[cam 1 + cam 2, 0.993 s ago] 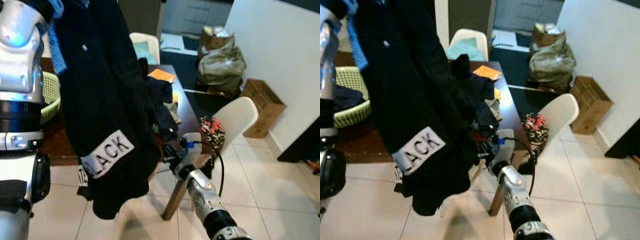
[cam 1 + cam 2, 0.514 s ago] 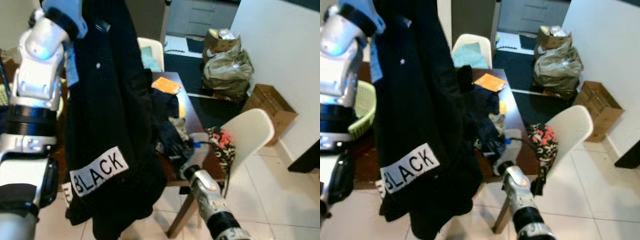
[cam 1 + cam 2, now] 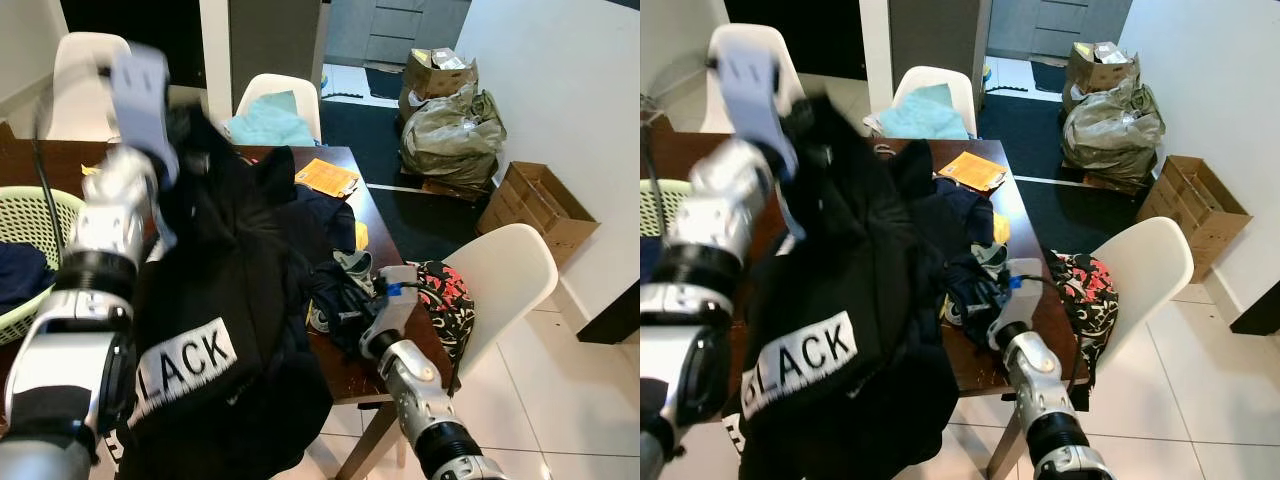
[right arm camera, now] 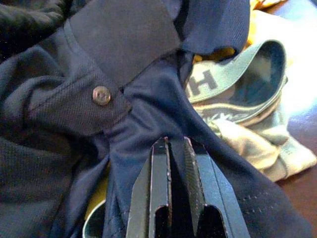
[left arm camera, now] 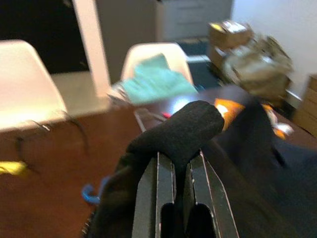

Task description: Hang hanger

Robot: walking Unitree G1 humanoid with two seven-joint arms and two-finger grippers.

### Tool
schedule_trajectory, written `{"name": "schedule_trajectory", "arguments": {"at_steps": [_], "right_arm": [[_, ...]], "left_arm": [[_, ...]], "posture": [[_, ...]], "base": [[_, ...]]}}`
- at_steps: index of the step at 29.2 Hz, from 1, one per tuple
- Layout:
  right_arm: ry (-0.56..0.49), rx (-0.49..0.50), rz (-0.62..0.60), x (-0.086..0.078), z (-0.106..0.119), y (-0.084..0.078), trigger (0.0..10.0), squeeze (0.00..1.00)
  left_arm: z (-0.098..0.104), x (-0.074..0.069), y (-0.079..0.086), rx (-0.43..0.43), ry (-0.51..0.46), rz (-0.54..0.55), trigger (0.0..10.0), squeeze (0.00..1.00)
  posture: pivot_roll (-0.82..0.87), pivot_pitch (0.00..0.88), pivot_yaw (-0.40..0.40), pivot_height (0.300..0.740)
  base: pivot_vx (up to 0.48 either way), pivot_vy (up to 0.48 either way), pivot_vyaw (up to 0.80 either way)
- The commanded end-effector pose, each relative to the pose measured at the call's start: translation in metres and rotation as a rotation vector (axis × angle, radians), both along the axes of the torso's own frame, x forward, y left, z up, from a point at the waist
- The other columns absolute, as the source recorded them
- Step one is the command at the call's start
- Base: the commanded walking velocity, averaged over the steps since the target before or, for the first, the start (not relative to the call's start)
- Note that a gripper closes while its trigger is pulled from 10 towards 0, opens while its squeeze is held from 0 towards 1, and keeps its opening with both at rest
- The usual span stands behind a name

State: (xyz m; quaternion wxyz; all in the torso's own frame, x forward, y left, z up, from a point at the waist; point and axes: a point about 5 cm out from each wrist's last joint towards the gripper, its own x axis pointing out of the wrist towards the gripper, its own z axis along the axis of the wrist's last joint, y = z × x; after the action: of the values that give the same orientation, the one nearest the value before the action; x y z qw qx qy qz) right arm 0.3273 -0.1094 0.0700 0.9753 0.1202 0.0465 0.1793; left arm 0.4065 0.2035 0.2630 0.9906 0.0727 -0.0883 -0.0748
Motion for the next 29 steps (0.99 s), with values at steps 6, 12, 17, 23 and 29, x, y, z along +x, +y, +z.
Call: {"name": "schedule_trajectory", "arguments": {"at_steps": [6, 12, 17, 23, 29], "right_arm": [[0.012, 0.005, -0.013, -0.004, -0.004, -0.007, 10.0, 0.00], [0.014, 0.004, -0.016, -0.007, -0.007, -0.008, 10.0, 0.00], [0.019, 0.000, -0.009, -0.007, -0.008, -0.006, 10.0, 0.00], [0.016, -0.003, -0.007, -0.006, -0.006, -0.007, 10.0, 0.00], [0.016, -0.004, -0.004, -0.006, -0.005, -0.007, 10.0, 0.00]], "left_arm": [[0.012, 0.000, -0.028, 0.050, -0.051, -0.169, 10.0, 0.00], [0.006, -0.008, -0.052, 0.126, -0.069, -0.364, 10.0, 0.00], [-0.009, -0.012, -0.060, 0.148, 0.017, -0.536, 10.0, 0.00], [-0.019, -0.005, -0.053, 0.151, 0.086, -0.448, 10.0, 0.45], [0.002, 0.003, -0.025, 0.016, 0.009, -0.226, 10.0, 1.00]], "posture": [[0.00, 0.025, -0.093, 0.740], [0.00, 0.030, -0.093, 0.740], [0.00, 0.030, -0.096, 0.740], [0.00, 0.032, -0.098, 0.740], [0.00, 0.032, -0.104, 0.740]], "base": [[0.000, 0.000, 0.00], [0.000, 0.000, 0.00], [0.000, 0.000, 0.00], [0.000, 0.000, 0.00], [0.000, 0.000, 0.00]]}}
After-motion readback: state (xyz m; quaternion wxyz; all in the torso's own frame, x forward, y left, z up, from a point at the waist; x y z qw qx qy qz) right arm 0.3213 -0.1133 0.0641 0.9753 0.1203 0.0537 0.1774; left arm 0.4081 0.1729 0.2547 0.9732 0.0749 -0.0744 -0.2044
